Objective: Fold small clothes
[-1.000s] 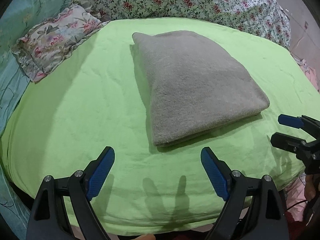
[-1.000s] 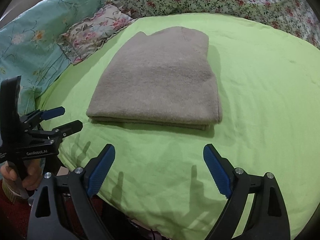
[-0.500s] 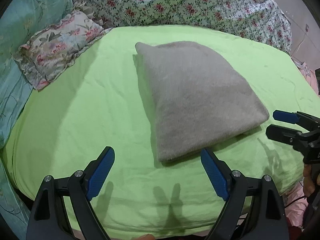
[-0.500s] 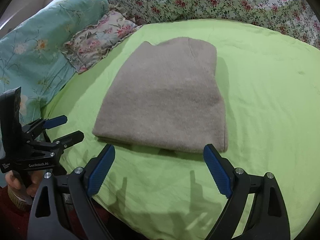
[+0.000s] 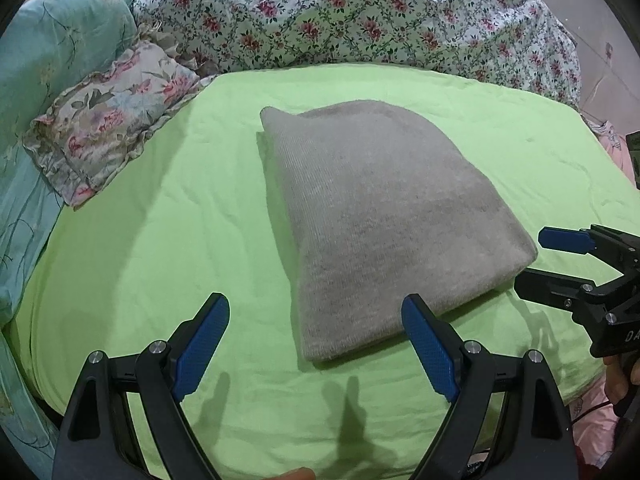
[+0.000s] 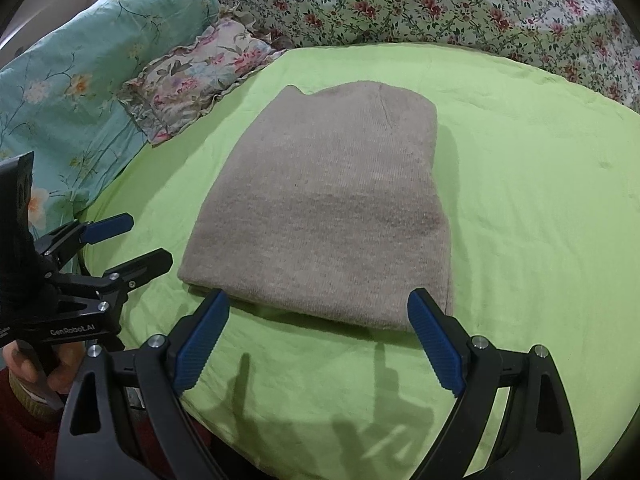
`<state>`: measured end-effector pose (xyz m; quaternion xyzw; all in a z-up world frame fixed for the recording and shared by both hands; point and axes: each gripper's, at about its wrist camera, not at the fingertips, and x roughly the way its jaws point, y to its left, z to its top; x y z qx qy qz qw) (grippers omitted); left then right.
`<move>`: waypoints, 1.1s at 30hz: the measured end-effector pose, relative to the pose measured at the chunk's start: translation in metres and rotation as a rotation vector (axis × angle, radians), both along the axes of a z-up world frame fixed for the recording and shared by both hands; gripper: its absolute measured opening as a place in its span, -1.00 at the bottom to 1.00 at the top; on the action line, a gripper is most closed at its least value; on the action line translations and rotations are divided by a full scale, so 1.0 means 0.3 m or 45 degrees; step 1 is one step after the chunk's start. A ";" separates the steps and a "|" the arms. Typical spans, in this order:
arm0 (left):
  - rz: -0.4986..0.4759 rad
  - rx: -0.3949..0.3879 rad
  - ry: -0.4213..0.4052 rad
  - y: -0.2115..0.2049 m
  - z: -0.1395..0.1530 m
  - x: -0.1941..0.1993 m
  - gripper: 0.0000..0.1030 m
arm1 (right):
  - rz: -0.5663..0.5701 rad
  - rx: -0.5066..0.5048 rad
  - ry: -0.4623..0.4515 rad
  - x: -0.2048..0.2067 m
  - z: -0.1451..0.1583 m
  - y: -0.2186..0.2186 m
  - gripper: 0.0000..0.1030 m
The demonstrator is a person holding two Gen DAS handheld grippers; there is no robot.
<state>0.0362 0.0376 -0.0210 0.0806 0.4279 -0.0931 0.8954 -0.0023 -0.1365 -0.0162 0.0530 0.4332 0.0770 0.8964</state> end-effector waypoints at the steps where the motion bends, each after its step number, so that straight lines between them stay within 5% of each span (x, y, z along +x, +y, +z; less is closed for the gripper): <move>1: 0.002 0.002 -0.001 0.000 0.000 0.004 0.72 | 0.000 -0.002 0.000 0.001 0.000 0.000 0.77; 33: 0.078 -0.012 0.005 0.010 -0.003 0.039 0.72 | 0.007 0.014 0.010 0.070 0.007 0.014 0.79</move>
